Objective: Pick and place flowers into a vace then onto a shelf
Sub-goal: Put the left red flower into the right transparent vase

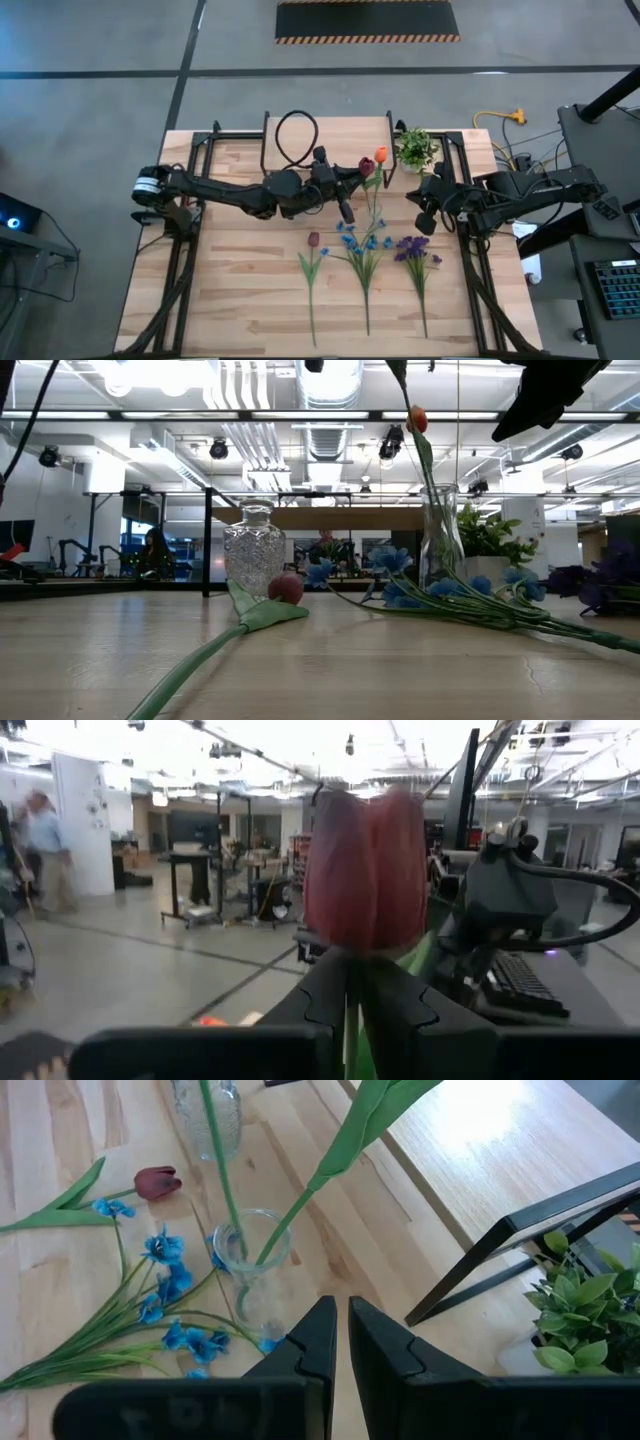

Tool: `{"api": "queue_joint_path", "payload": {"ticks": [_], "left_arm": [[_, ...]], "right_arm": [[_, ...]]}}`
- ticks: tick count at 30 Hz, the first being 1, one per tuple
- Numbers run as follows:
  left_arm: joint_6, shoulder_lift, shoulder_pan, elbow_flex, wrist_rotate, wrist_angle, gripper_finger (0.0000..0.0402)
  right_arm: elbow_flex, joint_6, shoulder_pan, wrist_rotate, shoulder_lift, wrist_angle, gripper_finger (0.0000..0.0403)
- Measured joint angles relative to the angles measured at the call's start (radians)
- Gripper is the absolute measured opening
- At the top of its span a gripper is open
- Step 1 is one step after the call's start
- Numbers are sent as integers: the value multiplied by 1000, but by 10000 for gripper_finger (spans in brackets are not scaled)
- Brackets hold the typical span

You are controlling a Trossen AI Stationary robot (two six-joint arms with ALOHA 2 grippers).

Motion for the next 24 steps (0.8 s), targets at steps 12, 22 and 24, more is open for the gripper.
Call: {"api": "queue_joint_path", "payload": {"ticks": [12, 22, 24], "left_arm": [[-26, 9, 7, 0, 1, -20, 83], [-28, 35, 8, -1, 0, -18, 107], [-29, 45, 8, -1, 13, -16, 108]], "right_arm": [[0, 4, 0, 0, 0, 0, 22], [0, 7, 0, 0, 0, 1, 22], [0, 8, 0, 0, 0, 1, 22]]}}
